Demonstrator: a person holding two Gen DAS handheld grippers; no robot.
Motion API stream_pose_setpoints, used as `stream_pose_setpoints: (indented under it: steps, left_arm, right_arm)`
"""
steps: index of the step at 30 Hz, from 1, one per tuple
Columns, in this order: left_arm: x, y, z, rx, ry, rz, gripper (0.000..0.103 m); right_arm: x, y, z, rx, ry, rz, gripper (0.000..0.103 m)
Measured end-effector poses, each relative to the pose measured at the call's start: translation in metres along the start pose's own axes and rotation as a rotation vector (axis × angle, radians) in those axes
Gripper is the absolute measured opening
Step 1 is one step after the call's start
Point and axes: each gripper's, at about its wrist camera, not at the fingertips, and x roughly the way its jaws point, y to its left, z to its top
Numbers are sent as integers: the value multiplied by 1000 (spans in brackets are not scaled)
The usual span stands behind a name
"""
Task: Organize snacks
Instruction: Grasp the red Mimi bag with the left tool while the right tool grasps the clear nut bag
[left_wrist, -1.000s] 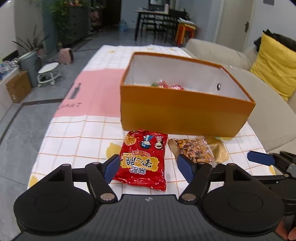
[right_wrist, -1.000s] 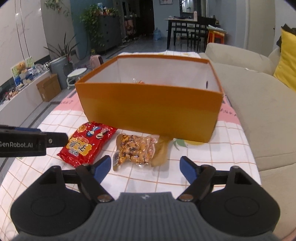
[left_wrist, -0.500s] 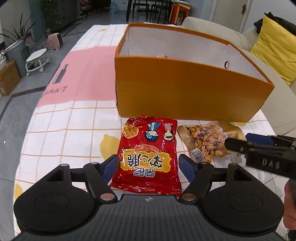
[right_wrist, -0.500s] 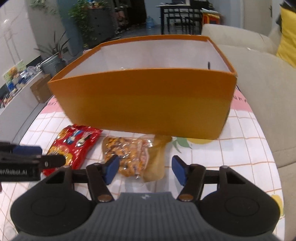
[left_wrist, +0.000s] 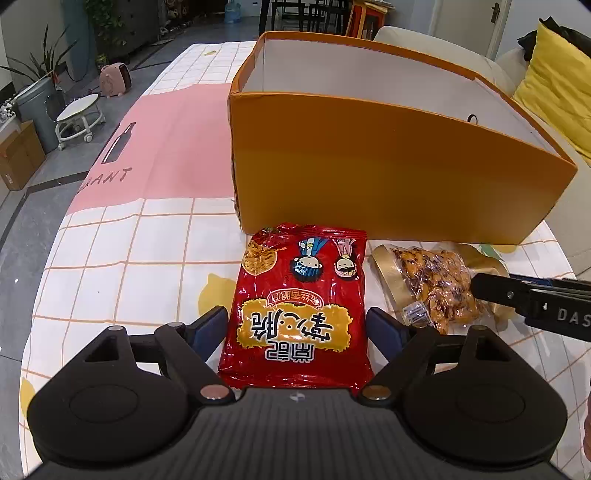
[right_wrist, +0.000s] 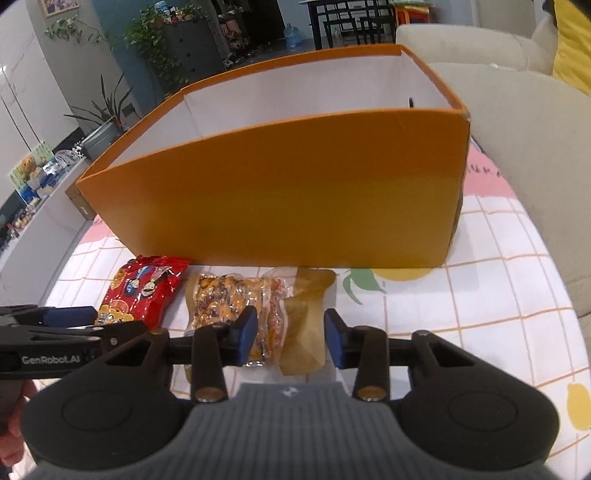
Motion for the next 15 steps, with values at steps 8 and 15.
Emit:
stream_pose_setpoints:
  steps: [8, 15]
  left_arm:
    - [10, -1, -2, -36, 35, -11, 98]
    - [4, -11, -3, -45, 49, 3, 83]
  right_arm:
    - [2, -10, -3, 66, 36, 54, 24]
    - [-3, -7, -6, 59, 19, 61, 5]
